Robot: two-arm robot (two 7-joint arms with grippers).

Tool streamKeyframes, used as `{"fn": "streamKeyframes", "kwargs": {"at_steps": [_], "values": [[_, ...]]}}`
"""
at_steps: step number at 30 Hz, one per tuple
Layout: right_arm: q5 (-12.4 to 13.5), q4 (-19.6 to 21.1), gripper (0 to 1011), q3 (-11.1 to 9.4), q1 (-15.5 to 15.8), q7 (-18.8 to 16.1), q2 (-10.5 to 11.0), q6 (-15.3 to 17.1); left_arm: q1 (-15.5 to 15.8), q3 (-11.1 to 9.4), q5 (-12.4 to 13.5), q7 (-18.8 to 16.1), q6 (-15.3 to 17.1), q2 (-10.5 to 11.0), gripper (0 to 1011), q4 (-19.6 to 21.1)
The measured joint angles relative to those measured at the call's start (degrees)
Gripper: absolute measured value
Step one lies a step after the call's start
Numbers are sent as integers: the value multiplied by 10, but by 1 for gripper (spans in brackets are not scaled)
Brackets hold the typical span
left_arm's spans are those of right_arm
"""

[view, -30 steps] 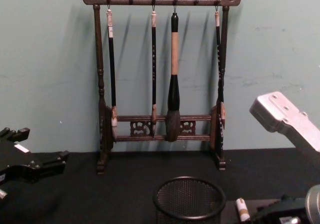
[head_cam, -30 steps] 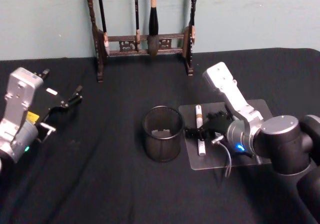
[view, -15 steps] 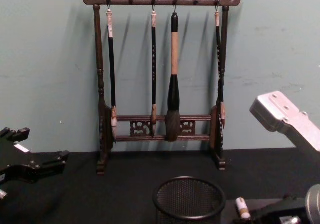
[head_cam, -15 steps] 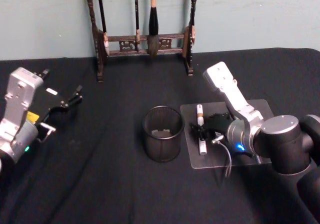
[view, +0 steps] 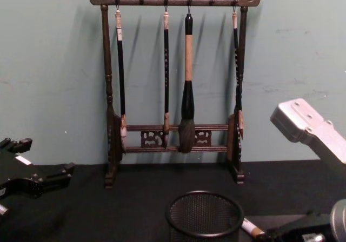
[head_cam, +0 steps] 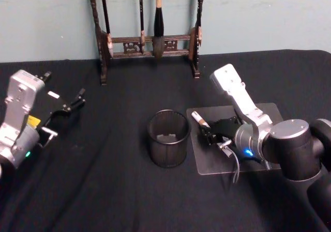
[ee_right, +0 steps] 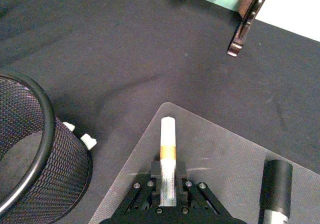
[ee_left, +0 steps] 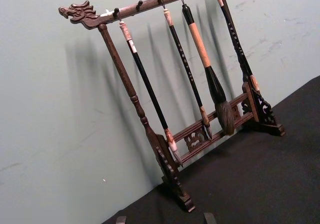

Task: Pick up the water-based marker from the table and place it into the pen holder.

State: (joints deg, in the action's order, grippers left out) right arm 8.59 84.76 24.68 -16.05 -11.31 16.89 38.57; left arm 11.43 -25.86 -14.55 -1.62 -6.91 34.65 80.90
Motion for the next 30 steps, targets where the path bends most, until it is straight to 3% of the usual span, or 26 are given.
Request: {"fn": "streamKeyframes", "kwargs": {"at_steps": [7,17,24,30], "values": [[-1,2,177,-1,2,-4,2,-8,0,0,0,0,0,0,1001,0],[13,37,178,-39,30,-41,9,-104,0,0,0,0,0,0,1001,0],[60,59,177,-81,57,-81,12,-201,0,0,0,0,0,0,1001,0],[126,61,177,-104,76,-138,12,-307,0,0,0,0,0,0,1001,0]]}}
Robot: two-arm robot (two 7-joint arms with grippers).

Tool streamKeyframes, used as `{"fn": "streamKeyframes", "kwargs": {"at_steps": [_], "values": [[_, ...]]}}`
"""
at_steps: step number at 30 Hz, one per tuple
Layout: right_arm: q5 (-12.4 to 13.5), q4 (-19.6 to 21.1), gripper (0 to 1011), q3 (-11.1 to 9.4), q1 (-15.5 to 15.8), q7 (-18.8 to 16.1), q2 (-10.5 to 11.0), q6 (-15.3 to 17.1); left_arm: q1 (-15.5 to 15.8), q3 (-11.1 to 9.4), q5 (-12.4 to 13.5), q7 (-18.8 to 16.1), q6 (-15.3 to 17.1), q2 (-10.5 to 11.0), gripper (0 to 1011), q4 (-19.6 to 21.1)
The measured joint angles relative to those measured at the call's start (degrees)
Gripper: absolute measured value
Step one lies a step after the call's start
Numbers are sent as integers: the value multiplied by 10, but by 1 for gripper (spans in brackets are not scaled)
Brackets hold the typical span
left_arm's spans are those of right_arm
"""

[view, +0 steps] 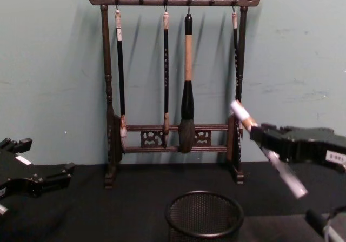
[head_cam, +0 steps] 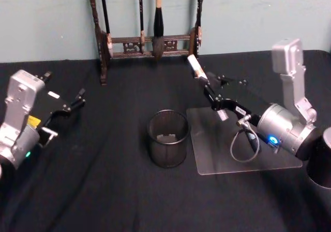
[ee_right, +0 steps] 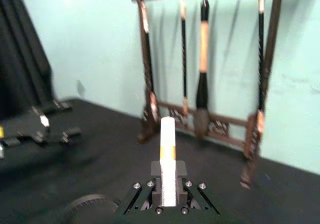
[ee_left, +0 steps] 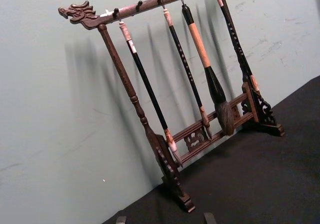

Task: Pick up the water-based marker from the table and place it into the pen holder.

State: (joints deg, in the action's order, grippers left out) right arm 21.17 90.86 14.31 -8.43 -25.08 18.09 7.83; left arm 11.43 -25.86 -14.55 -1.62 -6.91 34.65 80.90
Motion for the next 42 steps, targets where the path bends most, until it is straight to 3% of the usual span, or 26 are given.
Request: {"fn": "streamKeyframes", "kwargs": {"at_steps": [5,13,23,42], "values": [[35,-6,177,-1,2,-30,-7,-40,0,0,0,0,0,0,1001,0],[61,-14,177,30,0,-66,-13,-71,0,0,0,0,0,0,1001,0],[64,-35,177,66,-13,-73,-19,-84,0,0,0,0,0,0,1001,0],[43,-99,177,116,-49,-38,-32,-114,0,0,0,0,0,0,1001,0]]}}
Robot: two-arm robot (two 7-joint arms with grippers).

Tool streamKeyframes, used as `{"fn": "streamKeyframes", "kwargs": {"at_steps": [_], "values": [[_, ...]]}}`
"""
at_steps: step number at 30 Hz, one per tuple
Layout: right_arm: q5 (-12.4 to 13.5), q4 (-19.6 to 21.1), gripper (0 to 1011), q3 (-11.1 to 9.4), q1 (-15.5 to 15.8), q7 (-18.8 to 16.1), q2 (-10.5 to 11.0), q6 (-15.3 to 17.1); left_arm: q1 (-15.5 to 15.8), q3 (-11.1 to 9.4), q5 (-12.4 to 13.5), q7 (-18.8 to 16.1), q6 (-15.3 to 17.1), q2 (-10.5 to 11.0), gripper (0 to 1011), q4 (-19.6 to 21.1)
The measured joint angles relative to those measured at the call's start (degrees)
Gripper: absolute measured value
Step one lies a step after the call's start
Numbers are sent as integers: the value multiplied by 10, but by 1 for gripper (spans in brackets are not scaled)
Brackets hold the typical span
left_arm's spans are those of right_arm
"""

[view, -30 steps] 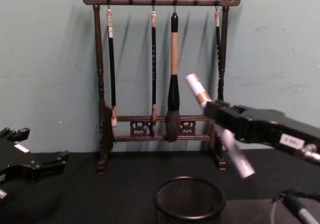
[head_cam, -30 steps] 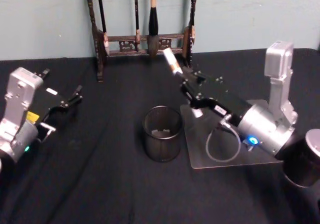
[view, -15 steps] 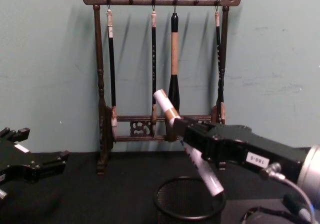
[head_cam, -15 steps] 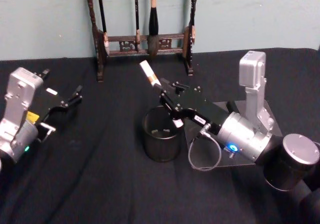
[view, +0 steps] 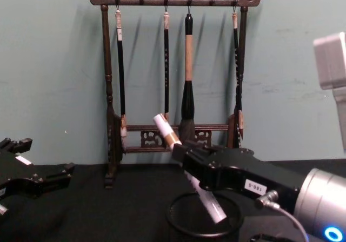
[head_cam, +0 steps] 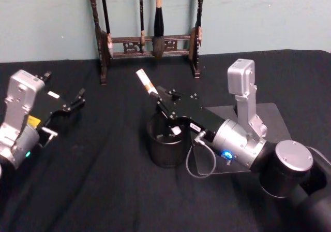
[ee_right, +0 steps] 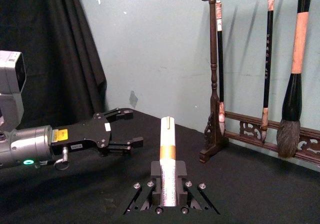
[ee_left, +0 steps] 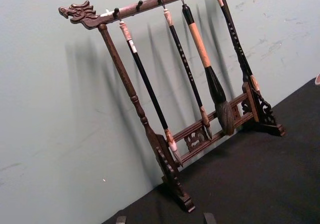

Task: Pick up the water-based marker from the table and place it into the pen holder.

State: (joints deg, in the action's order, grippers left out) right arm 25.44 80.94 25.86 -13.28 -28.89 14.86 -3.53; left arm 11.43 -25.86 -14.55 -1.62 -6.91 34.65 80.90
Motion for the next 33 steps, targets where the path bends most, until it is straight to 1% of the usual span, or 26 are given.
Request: {"fn": "streamKeyframes", "kwargs": {"at_steps": [5,10,19,24,26,29,30,32,33], "values": [[-5,-12,177,9,-7,10,-2,-4,0,0,0,0,0,0,1001,0],[-14,-12,177,13,-6,21,-2,-5,0,0,0,0,0,0,1001,0],[-13,-11,177,12,-6,19,-2,-5,0,0,0,0,0,0,1001,0],[-11,-11,292,11,-6,17,-2,-5,0,0,0,0,0,0,1001,0],[-11,-11,367,11,-6,17,-2,-5,0,0,0,0,0,0,1001,0],[-11,-11,426,11,-6,17,-2,-5,0,0,0,0,0,0,1001,0],[-11,-11,489,11,-6,16,-2,-5,0,0,0,0,0,0,1001,0],[-10,-11,570,11,-6,16,-2,-5,0,0,0,0,0,0,1001,0],[-10,-10,590,11,-6,16,-2,-5,0,0,0,0,0,0,1001,0]]}}
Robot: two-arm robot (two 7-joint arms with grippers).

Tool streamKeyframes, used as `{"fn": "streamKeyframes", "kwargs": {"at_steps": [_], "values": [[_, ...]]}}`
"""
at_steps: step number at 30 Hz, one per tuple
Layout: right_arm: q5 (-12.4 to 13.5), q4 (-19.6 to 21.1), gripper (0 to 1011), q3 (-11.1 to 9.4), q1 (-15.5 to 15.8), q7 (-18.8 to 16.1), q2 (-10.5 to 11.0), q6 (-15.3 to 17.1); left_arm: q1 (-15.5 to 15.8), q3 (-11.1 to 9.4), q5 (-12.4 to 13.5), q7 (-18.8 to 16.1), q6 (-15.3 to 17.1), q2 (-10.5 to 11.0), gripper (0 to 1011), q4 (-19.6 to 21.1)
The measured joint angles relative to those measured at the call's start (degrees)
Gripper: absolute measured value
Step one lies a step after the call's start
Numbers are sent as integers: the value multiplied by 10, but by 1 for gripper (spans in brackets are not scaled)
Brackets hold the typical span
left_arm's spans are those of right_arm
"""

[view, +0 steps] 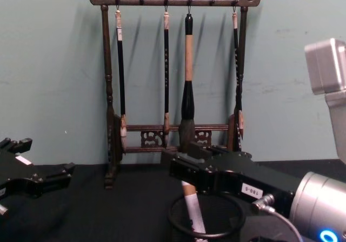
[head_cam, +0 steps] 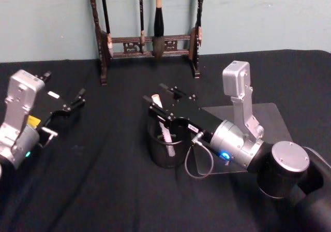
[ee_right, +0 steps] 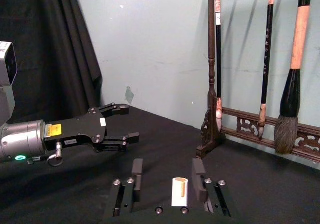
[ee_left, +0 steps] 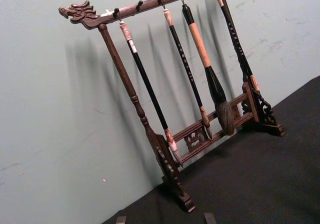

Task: Pick up the water-based marker from the table and place it into the pen holder.

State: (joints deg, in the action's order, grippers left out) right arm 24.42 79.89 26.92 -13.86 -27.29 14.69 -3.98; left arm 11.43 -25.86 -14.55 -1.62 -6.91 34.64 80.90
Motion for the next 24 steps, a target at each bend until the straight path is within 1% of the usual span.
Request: {"fn": "streamKeyframes", "kwargs": {"at_steps": [1,2,3,4,5,7,8,9,11,12,15,18,20,21,24], "values": [[0,0,607,0,0,0,0,0,0,0,0,0,0,0,1001,0],[0,0,664,0,0,0,0,0,0,0,0,0,0,0,1001,0],[0,0,690,0,0,0,0,0,0,0,0,0,0,0,1001,0],[0,0,690,0,0,0,0,0,0,0,0,0,0,0,1001,0],[0,0,719,0,0,0,0,0,0,0,0,0,0,0,1001,0],[1,0,800,-1,0,-1,0,0,0,0,0,0,0,0,1001,0],[4,2,822,-1,0,-3,1,0,0,0,0,0,0,0,1001,0],[10,7,874,-3,1,-7,2,0,0,0,0,0,0,0,1001,0],[15,14,891,-5,2,-9,4,1,0,0,0,0,0,0,1001,0],[19,22,940,-7,3,-10,7,1,0,0,0,0,0,0,1001,0],[25,39,1002,-13,5,-6,11,1,0,0,0,0,0,0,1001,0],[27,53,1002,-20,5,6,16,5,0,0,0,0,0,0,1001,0],[25,66,1002,-29,6,26,21,13,0,0,0,0,0,0,1001,0],[19,72,1002,-36,6,43,25,20,0,0,0,0,0,0,1001,0],[10,80,1002,-48,6,66,31,30,0,0,0,0,0,0,1001,0]]}}
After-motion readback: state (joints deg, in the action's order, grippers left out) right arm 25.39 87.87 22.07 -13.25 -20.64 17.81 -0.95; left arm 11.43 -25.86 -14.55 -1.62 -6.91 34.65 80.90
